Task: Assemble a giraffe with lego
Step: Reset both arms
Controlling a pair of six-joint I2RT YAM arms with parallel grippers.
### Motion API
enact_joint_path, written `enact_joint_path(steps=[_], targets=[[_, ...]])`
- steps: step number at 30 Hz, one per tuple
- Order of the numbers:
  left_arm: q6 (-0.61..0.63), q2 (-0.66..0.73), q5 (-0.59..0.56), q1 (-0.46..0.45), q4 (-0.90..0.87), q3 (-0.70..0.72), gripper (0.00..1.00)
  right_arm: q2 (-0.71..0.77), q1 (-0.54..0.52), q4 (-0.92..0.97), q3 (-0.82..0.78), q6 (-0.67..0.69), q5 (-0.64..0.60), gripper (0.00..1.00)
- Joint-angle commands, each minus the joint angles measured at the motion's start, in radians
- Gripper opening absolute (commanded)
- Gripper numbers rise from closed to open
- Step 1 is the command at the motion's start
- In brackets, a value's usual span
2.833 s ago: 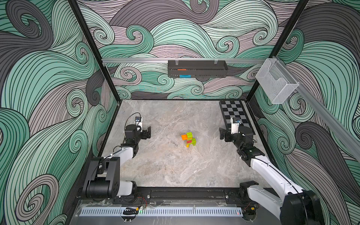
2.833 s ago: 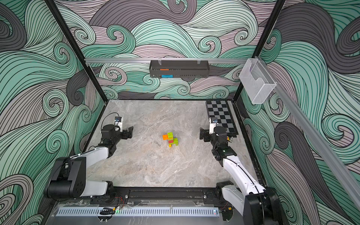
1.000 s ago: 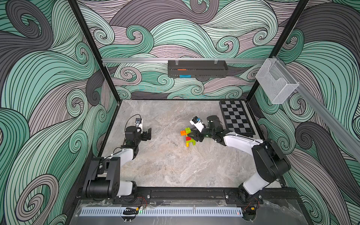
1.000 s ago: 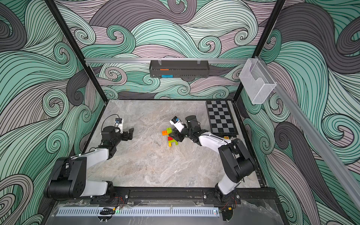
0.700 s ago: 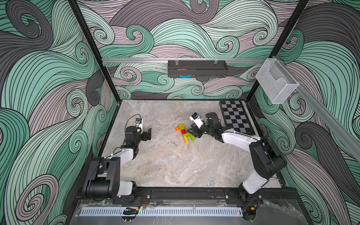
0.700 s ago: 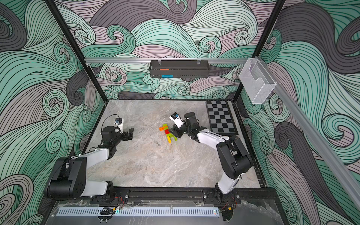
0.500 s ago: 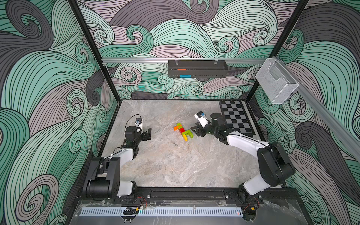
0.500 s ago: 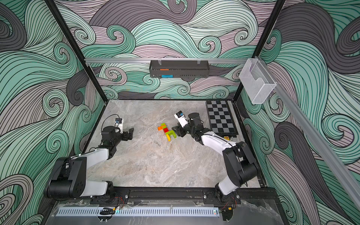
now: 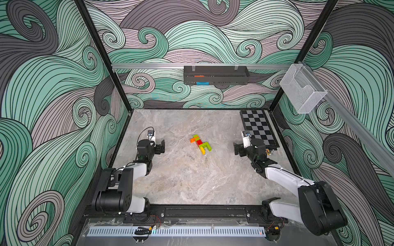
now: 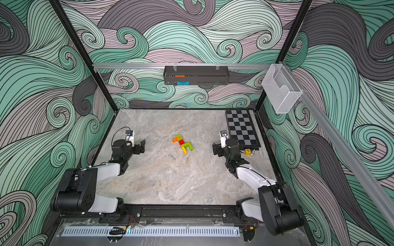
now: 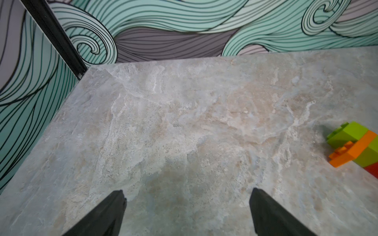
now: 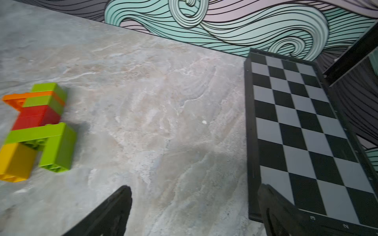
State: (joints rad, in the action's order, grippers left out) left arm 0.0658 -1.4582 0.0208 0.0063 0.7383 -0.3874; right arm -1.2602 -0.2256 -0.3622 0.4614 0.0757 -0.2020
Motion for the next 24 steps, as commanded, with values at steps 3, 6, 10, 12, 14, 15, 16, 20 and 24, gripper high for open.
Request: enact_joint_path(steps=[3,6,10,12,14,15,16,20,24], targets=[[-0.028,-0.053,-0.081,0.002,0.101,0.017,0.99,-0.062,0.063,-0.268,-0.050,0.019,-0.034,0.99],[-0.060,-0.082,-0.140,0.008,0.013,-0.055,0.99,-0.146,0.086,-0.431,-0.079,0.029,-0.011,0.99],[-0.092,-0.075,-0.130,0.029,-0.059,-0.084,0.99,-0.267,0.129,-0.573,-0.088,0.009,0.055,0.99],[-0.095,-0.074,-0.125,0.031,-0.063,-0.085,0.99,-0.303,0.170,-0.633,-0.110,-0.038,0.075,0.99],[-0.095,-0.075,-0.125,0.032,-0.064,-0.085,0.99,-0.296,0.190,-0.611,-0.101,-0.063,0.078,0.99],[-0.095,-0.073,-0.125,0.032,-0.064,-0.086,0.99,-0.288,0.190,-0.551,-0.082,-0.069,0.070,0.99],[-0.095,-0.074,-0.125,0.032,-0.063,-0.086,0.99,-0.298,0.190,-0.588,-0.090,-0.067,0.070,0.99],[-0.095,-0.073,-0.125,0.032,-0.064,-0.085,0.99,-0.292,0.189,-0.590,-0.095,-0.066,0.070,0.99],[-0.096,-0.073,-0.125,0.032,-0.063,-0.085,0.99,-0.295,0.189,-0.592,-0.095,-0.064,0.074,0.99]])
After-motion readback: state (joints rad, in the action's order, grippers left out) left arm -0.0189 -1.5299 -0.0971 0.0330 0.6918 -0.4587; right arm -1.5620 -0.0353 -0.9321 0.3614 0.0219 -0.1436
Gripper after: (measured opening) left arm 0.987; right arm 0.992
